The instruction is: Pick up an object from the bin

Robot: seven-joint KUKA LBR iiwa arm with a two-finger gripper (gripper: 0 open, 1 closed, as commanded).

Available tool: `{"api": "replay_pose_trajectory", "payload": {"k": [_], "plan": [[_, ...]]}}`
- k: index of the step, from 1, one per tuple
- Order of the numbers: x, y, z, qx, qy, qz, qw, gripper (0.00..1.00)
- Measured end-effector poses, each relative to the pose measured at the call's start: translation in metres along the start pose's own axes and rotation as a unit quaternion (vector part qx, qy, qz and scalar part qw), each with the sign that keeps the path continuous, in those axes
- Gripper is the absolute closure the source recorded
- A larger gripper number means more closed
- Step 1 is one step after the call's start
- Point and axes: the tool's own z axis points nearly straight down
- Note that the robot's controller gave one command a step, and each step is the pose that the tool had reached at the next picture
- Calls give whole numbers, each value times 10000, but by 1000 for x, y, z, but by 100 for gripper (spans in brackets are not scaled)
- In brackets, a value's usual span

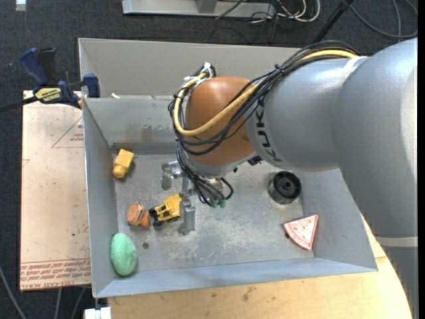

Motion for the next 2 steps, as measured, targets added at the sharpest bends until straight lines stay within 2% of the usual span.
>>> {"api": "replay_pose_trajectory", "payload": {"k": [1, 2], "plan": [[-4, -2, 62, 1, 13, -639, 9980, 0], [-2, -4, 58, -3, -16, -732, 9973, 100]]}}
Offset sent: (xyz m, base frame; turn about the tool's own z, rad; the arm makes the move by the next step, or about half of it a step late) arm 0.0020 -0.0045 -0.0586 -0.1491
